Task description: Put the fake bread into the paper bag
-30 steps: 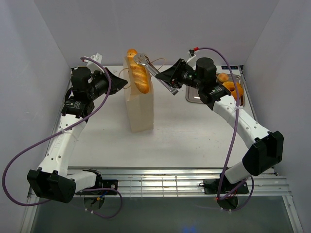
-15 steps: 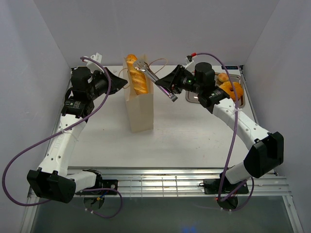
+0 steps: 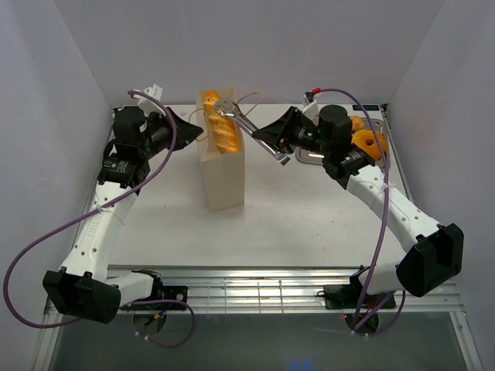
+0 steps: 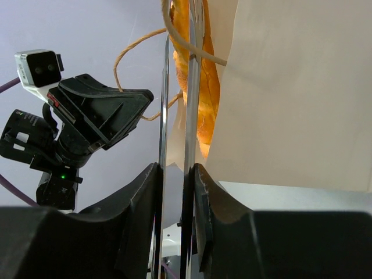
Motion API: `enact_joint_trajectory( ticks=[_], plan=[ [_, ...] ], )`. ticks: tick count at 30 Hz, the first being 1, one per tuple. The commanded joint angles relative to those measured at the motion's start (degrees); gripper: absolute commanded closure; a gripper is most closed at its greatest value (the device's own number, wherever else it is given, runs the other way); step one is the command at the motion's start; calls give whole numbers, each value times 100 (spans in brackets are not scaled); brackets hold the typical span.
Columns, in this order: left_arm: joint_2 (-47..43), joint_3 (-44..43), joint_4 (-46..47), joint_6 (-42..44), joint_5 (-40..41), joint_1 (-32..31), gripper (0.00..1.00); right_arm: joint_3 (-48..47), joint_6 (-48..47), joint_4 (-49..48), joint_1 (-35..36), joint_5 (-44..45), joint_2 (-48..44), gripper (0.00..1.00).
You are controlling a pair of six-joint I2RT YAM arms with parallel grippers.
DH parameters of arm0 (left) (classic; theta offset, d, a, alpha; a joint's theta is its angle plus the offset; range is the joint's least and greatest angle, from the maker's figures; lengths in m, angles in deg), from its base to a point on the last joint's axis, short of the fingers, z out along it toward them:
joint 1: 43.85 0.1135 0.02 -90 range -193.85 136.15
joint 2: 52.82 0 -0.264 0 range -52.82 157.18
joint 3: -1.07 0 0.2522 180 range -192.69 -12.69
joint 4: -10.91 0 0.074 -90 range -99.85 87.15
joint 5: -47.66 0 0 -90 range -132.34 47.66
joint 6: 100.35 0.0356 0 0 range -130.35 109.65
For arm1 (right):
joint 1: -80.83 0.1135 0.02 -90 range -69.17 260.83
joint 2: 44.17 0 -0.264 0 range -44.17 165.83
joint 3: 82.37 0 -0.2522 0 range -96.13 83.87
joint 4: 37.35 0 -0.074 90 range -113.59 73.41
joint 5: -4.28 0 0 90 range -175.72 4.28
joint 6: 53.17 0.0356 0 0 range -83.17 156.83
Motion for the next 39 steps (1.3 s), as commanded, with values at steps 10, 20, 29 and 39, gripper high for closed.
enact_joint_trajectory(
  ticks=[10, 20, 29, 39],
  plan=[
    [-189, -253, -64, 40, 24, -7, 100, 92, 1, -396, -25, -214, -73, 84],
    [-198, -314, -91, 49, 6, -7, 100, 163, 194, -625, -42, -284, 6, 75],
    [-198, -297, -117, 75, 6, -16, 100, 180, 326, -783, -69, -407, 32, 56],
    [-180, -350, -126, 84, -2, -7, 100, 110, 309, -783, -78, -399, -12, 50]
  ],
)
